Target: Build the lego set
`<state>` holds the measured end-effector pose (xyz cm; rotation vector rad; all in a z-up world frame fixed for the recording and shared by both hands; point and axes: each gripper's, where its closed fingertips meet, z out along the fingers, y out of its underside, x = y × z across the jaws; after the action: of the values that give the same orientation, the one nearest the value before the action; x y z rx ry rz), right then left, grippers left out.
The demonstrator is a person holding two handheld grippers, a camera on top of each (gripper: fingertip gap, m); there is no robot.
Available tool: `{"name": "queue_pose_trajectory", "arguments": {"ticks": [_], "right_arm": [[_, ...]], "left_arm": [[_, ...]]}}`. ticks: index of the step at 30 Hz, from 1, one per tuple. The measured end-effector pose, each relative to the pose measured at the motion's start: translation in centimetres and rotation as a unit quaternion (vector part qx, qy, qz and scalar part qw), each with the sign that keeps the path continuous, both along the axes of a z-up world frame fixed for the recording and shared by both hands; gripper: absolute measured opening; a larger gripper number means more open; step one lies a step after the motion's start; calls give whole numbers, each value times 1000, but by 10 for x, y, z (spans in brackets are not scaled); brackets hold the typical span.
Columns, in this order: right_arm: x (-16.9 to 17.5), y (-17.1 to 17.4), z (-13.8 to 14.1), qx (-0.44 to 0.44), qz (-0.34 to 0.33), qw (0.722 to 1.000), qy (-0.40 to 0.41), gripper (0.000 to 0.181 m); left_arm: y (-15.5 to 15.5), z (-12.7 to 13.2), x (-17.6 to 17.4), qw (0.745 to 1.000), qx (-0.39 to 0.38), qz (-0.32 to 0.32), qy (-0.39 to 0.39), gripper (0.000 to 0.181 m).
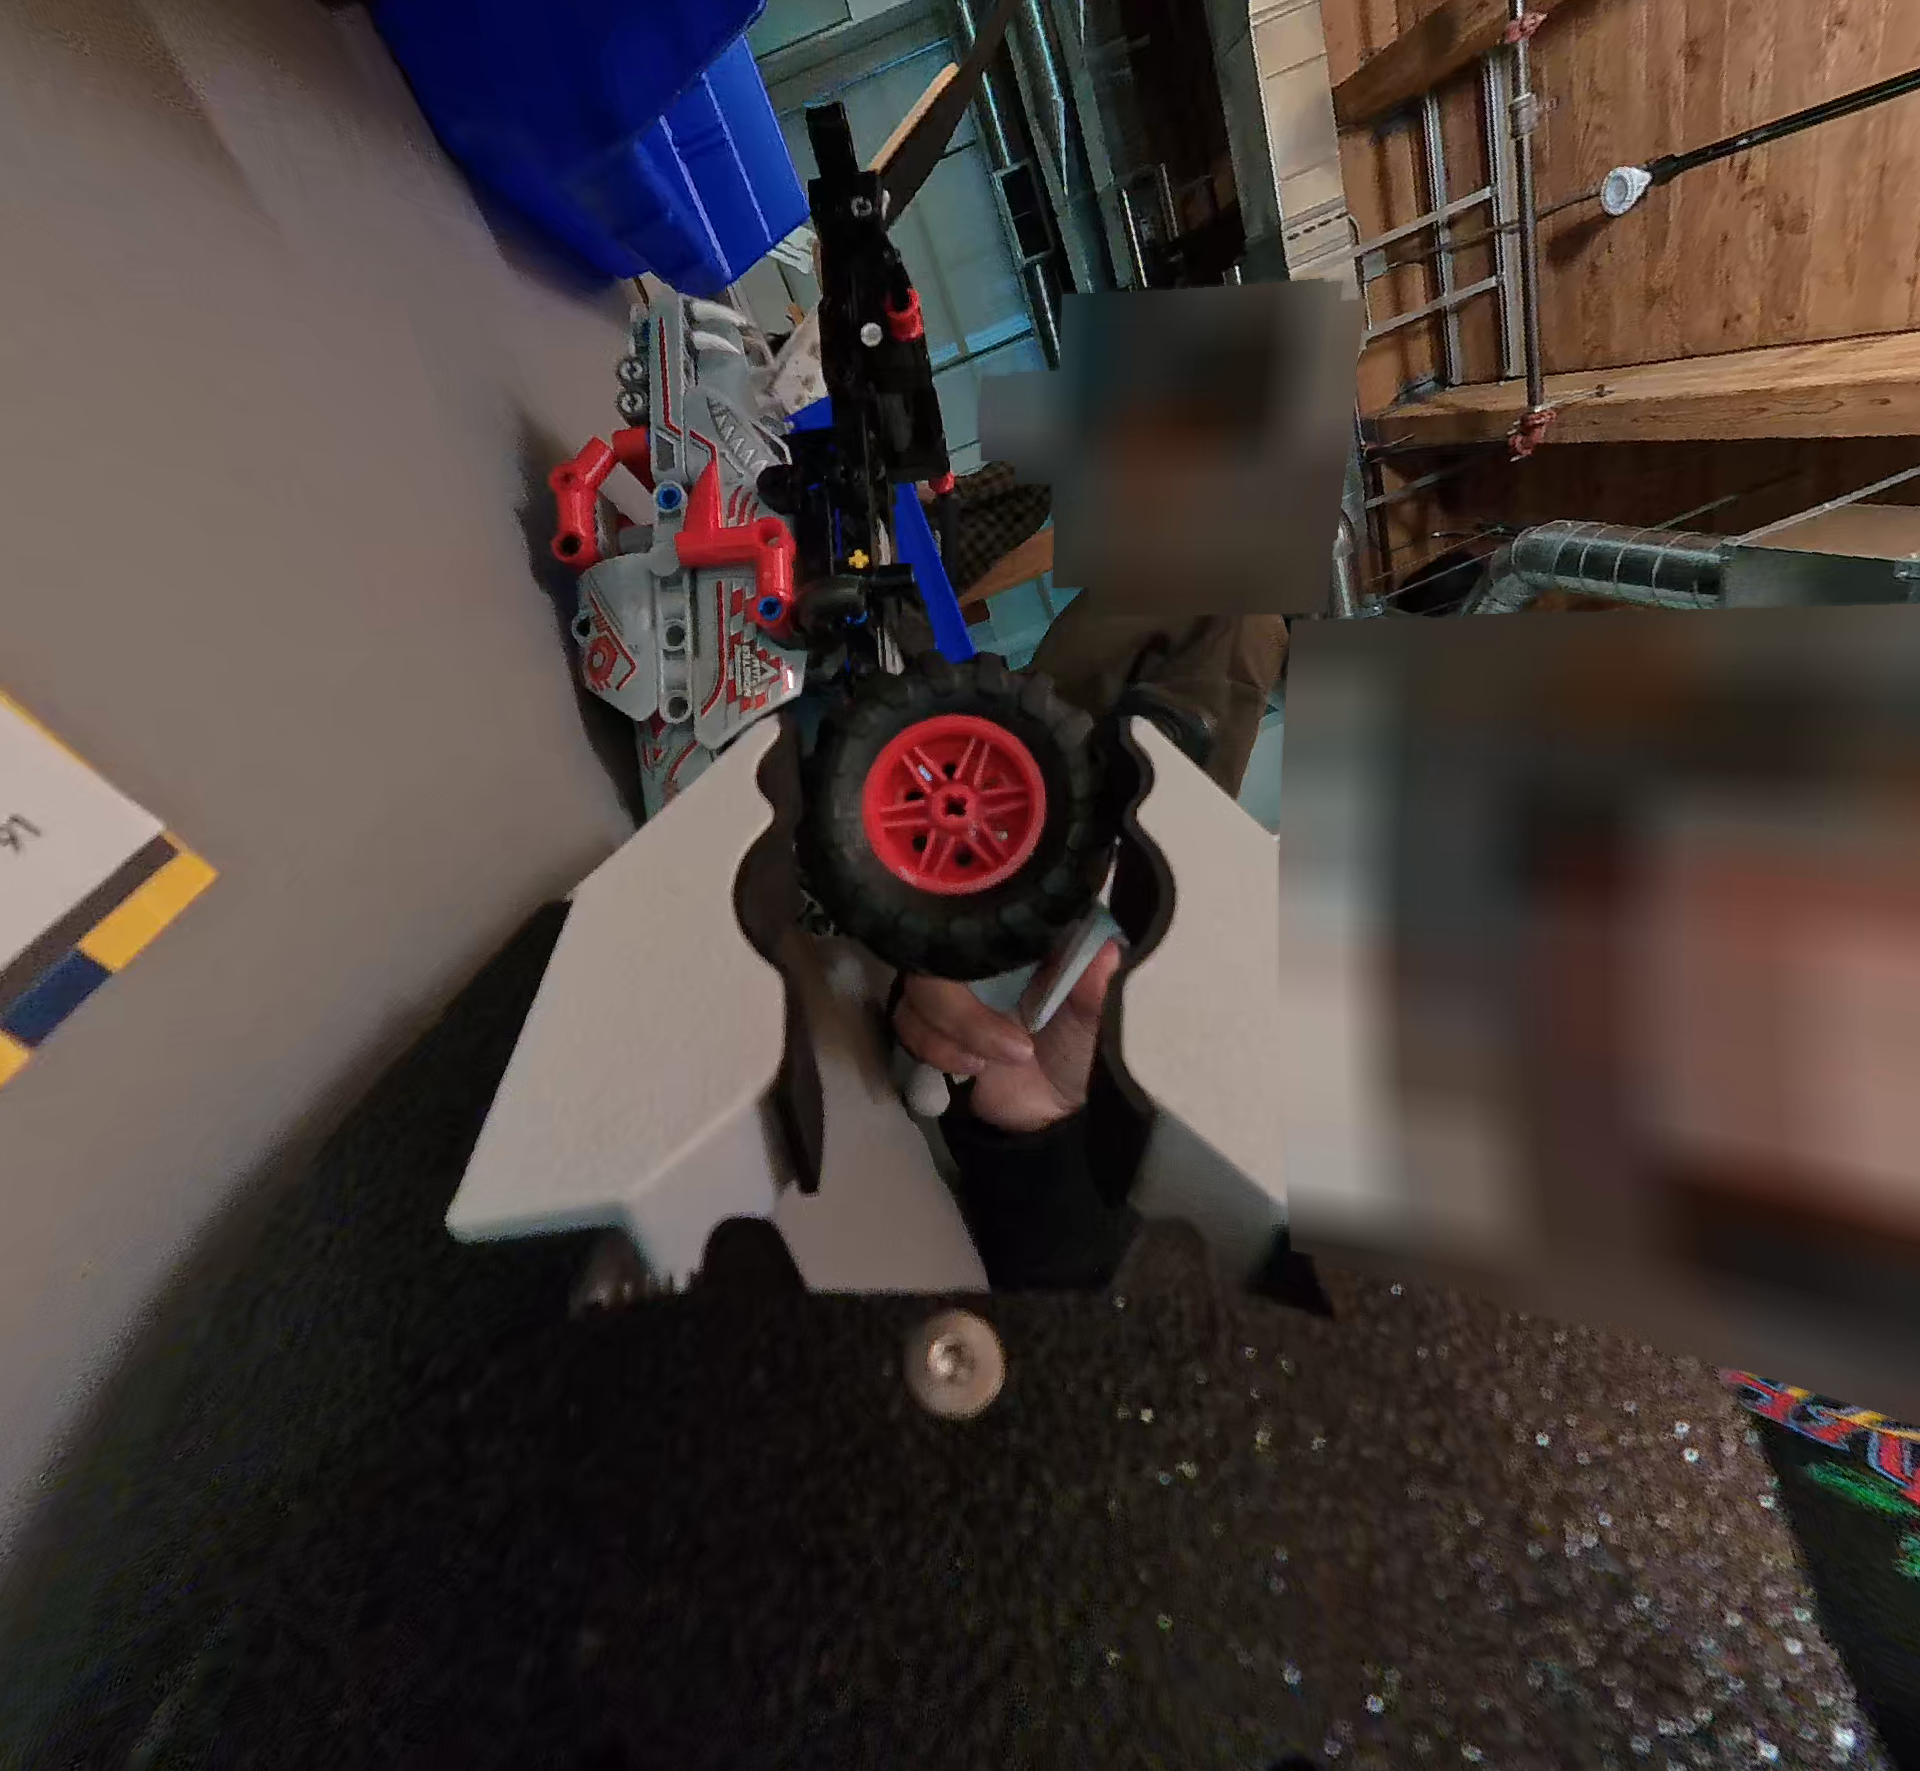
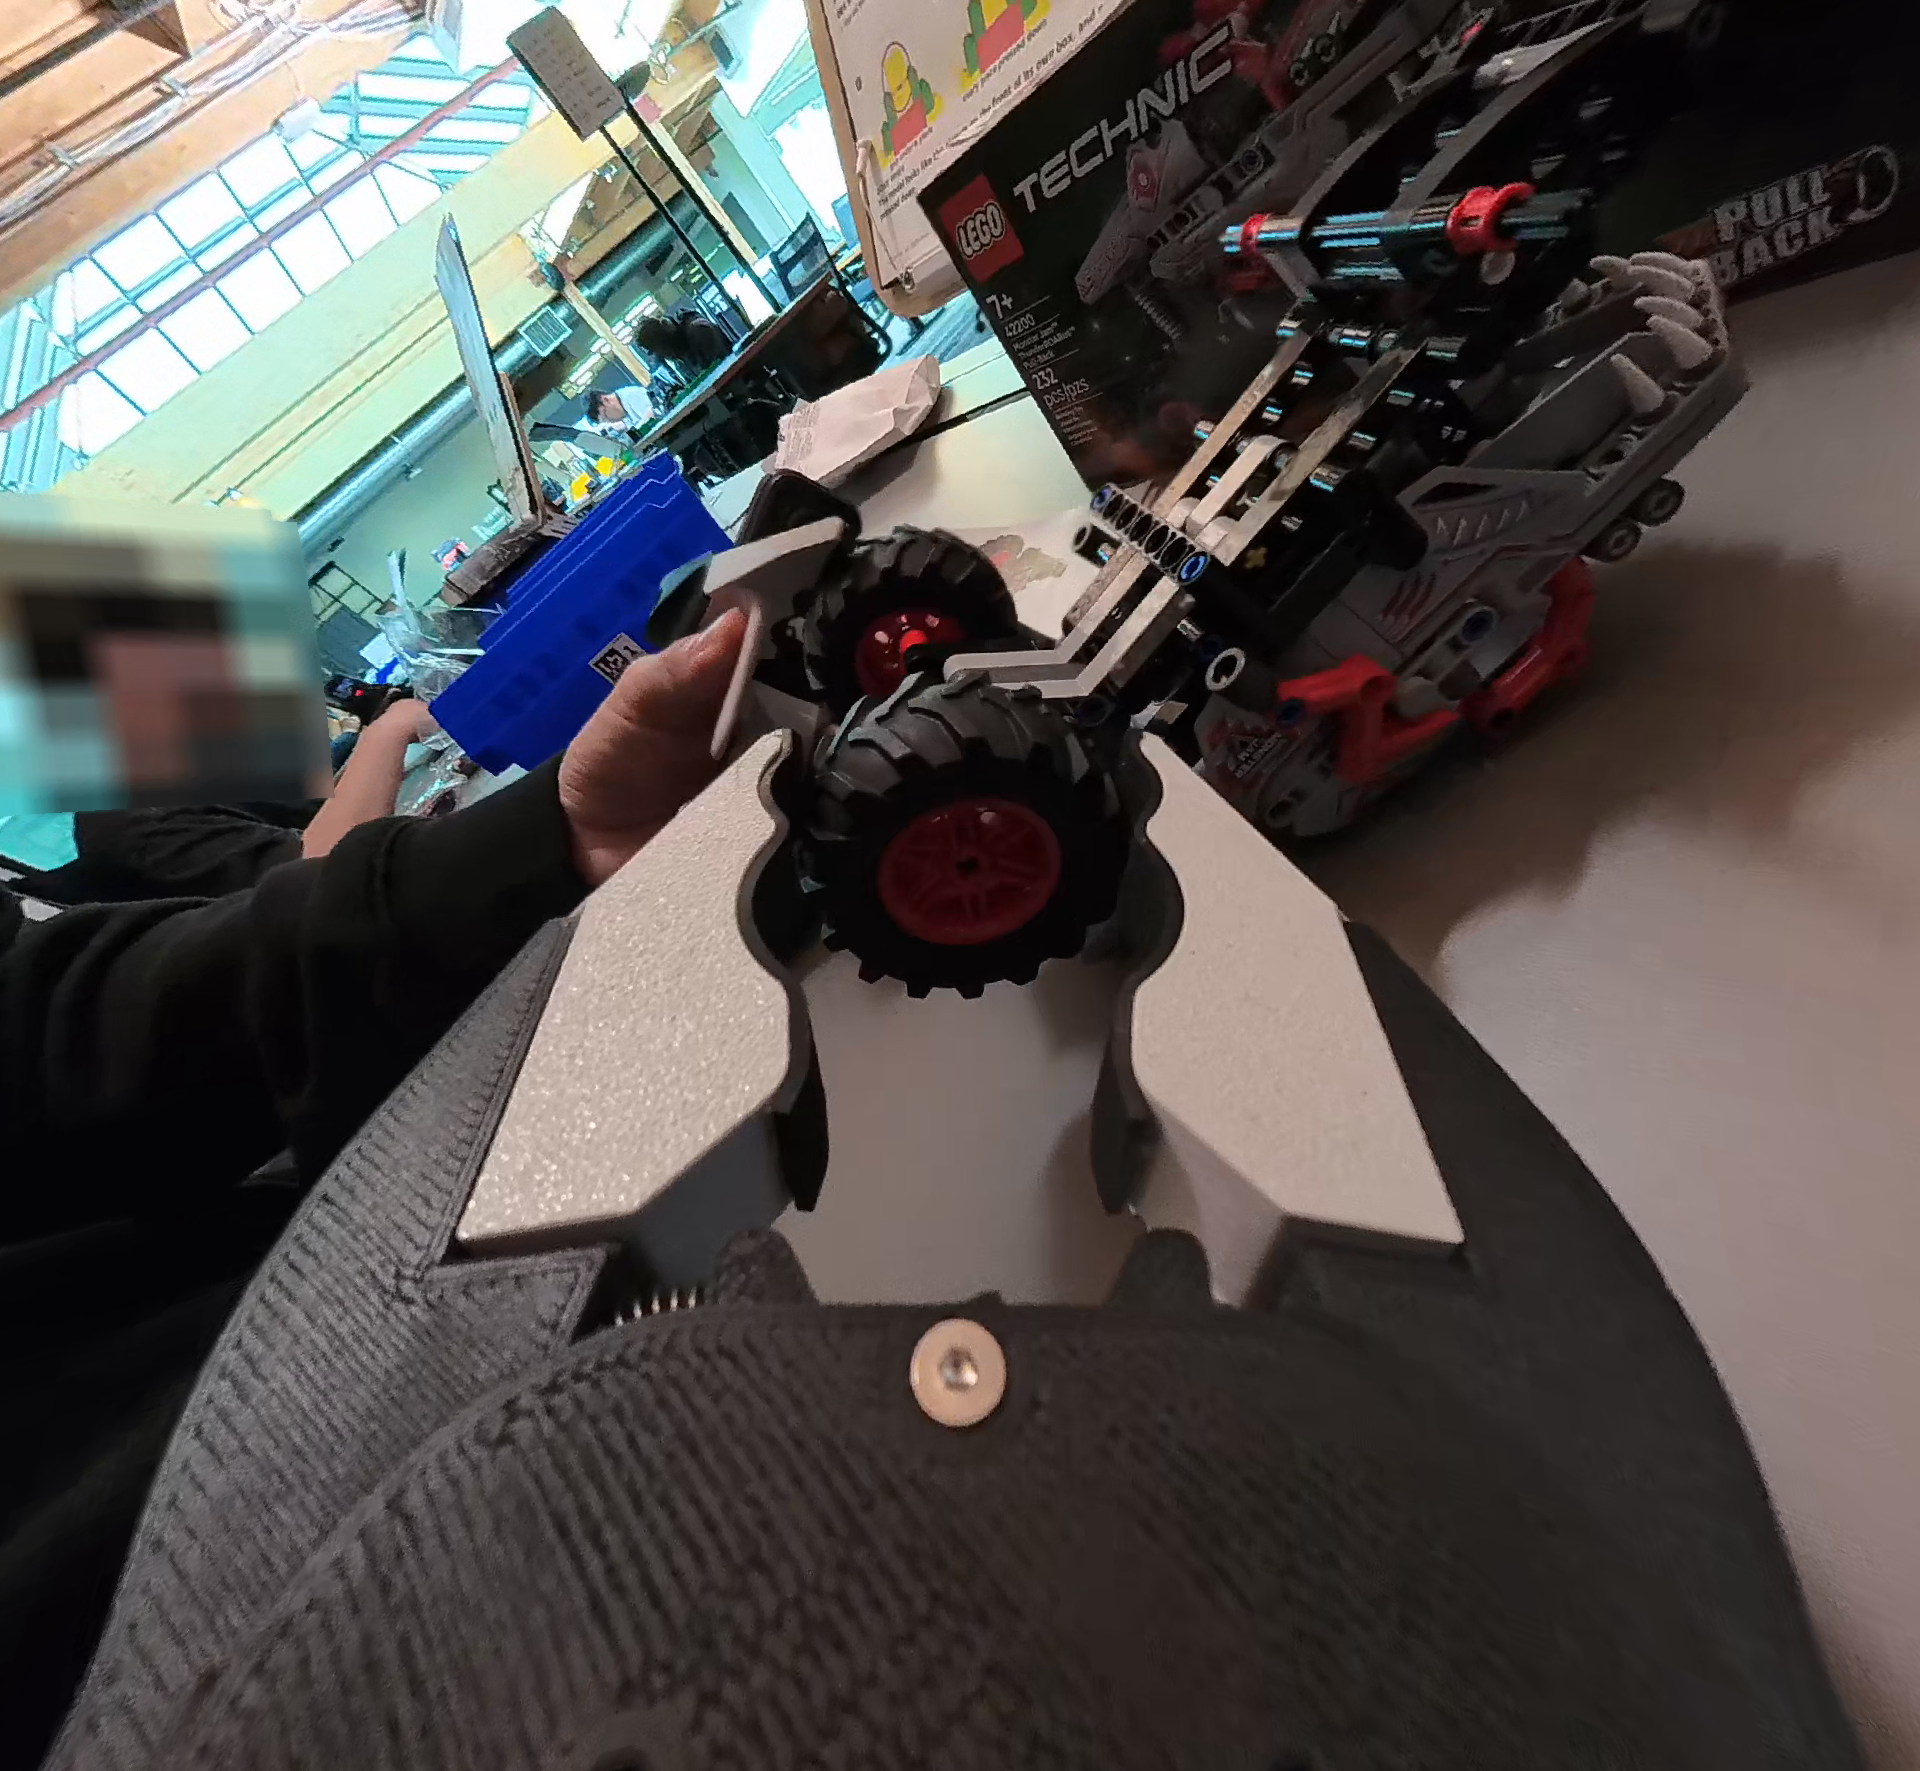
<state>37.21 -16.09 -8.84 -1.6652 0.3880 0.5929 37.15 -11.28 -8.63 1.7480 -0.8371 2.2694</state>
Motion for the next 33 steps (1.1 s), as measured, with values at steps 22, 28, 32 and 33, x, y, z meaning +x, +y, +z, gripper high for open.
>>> {"name": "queue_pose_trajectory", "arguments": {"ticks": [22,28,32,33], "right_arm": [[3,4,2,8,-39,999,6,58],[1,3,2,10,-28,999,13,58],[2,3,2,11,-27,999,19,58],[2,3,2,11,-26,999,20,58]], "left_arm": [[7,-3,1,998,-43,49,17,56],[7,-5,2,998,-39,37,23,57],[7,-5,3,999,-39,30,23,57],[7,-4,2,999,-40,30,23,57]]}}
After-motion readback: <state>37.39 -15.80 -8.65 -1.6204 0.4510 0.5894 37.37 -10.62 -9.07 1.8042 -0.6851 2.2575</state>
